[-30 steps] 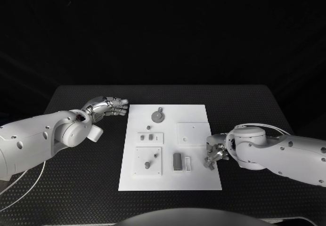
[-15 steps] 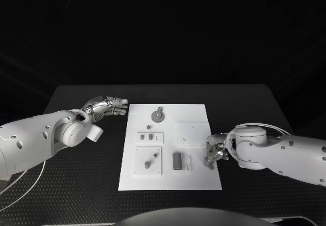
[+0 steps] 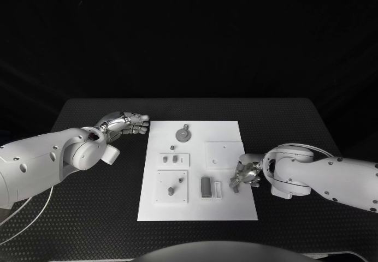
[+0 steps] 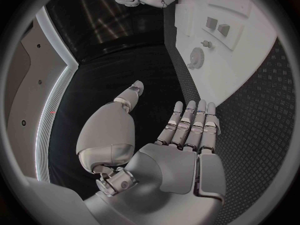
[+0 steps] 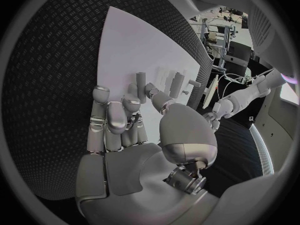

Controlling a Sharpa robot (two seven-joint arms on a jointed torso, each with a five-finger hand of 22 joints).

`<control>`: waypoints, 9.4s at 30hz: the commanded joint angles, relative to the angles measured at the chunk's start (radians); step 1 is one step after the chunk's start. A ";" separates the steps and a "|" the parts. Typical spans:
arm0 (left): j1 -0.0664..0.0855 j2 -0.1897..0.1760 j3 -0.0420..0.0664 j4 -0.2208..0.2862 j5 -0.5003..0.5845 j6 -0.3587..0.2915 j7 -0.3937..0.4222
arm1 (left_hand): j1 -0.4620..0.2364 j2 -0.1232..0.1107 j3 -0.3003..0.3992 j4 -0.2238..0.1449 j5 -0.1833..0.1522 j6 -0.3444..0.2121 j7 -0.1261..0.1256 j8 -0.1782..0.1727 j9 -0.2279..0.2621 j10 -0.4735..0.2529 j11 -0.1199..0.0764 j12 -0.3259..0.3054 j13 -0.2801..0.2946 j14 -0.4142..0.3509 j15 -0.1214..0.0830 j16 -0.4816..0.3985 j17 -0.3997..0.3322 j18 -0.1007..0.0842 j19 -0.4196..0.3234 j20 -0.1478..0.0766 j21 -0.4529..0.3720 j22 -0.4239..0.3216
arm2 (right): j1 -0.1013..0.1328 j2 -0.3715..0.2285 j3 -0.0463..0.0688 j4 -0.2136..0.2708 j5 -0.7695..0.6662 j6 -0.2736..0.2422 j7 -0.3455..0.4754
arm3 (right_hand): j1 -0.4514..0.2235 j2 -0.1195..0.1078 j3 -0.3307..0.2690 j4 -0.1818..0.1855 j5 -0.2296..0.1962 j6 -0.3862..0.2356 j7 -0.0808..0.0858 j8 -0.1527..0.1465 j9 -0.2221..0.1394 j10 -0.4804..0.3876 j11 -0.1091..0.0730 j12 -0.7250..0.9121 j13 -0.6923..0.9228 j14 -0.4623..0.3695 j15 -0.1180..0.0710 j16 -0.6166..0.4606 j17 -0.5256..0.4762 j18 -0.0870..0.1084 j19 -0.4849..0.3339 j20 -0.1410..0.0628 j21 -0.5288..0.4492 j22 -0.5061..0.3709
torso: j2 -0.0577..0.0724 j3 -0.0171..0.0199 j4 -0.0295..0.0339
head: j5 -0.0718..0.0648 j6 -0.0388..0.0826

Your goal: Assemble the parts on the task board

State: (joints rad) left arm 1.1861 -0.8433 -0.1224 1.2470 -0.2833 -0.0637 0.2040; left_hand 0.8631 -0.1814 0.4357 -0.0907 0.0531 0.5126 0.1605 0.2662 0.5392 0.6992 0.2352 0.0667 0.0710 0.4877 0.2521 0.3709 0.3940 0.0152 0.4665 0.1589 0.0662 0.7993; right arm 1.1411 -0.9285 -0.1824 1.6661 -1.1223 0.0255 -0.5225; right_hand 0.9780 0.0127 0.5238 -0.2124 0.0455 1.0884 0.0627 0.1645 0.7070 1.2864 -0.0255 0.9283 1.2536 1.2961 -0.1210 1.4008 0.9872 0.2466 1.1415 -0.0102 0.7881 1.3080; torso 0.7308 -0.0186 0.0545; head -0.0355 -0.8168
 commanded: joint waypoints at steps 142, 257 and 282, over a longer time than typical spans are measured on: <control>0.001 -0.004 0.000 0.005 0.002 0.033 -0.008 | 0.012 0.003 -0.004 -0.002 -0.002 0.000 0.083 0.004 0.002 0.010 0.003 0.003 0.000 0.002 0.004 0.001 0.003 -0.015 -0.009 0.002 0.005 0.004 | -0.022 0.056 -0.005 -0.012 0.128 0.099 0.053 | -0.134 -0.229 0.172 0.023 0.003 -0.029 0.023 0.018 0.000 -0.007 0.000 0.001 -0.003 -0.016 -0.008 0.001 -0.037 0.015 0.020 -0.010 -0.001 0.019 | 0.000 0.0019 -0.0012 | 0.010 -0.011; 0.064 0.175 0.006 -0.274 0.099 -0.034 0.087 | -0.863 0.181 -0.436 0.091 -0.053 -0.513 -0.160 -0.266 -0.539 -0.699 -0.235 -0.067 -0.071 -0.488 -0.252 -0.371 -0.394 -0.015 -0.467 -0.159 -0.066 -0.799 | -0.020 0.379 0.244 -0.790 0.719 -0.193 0.823 | -0.978 -0.013 -0.524 0.212 -0.045 -1.088 -0.063 -0.164 -0.707 -1.286 0.026 -0.928 -1.254 -1.296 0.121 -1.401 -0.987 -0.247 -1.142 0.010 -0.788 -1.308 | -0.099 0.0091 -0.0279 | 0.017 0.286; -0.122 0.071 0.114 0.281 0.270 -0.659 0.300 | -0.863 0.181 -0.436 0.091 -0.053 -0.513 -0.160 -0.266 -0.539 -0.699 -0.235 -0.067 -0.071 -0.488 -0.252 -0.371 -0.394 -0.015 -0.467 -0.159 -0.066 -0.799 | -0.085 0.168 0.187 -0.154 1.089 -0.746 1.024 | -0.978 -0.013 -0.524 0.212 -0.045 -1.088 -0.063 -0.164 -0.707 -1.286 0.026 -0.928 -1.254 -1.296 0.121 -1.401 -0.987 -0.247 -1.142 0.010 -0.788 -1.308 | -0.187 0.0186 -0.0545 | 0.035 0.217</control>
State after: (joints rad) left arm 1.0673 -0.7698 -0.0102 1.5132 -0.0612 -0.5813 0.4305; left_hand 0.0076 0.0001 0.0034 0.0007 0.0034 0.0052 -0.0002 0.0030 0.0010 0.0053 0.0000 0.0035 0.0011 0.0035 0.0001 0.0035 0.0010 0.0157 0.0037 -0.0001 0.0031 0.0010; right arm 1.0575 -0.7564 0.0053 1.4965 -0.1195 -0.5956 0.4330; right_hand 0.0058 -0.0001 0.0044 0.0000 0.0069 0.0044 0.0000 0.0055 0.0011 0.0037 -0.0001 0.0067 0.0011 0.0044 0.0004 0.0034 0.0015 0.0139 0.0052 0.0001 0.0035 0.0018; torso 0.5456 -0.0002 0.0002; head -0.0001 -0.5999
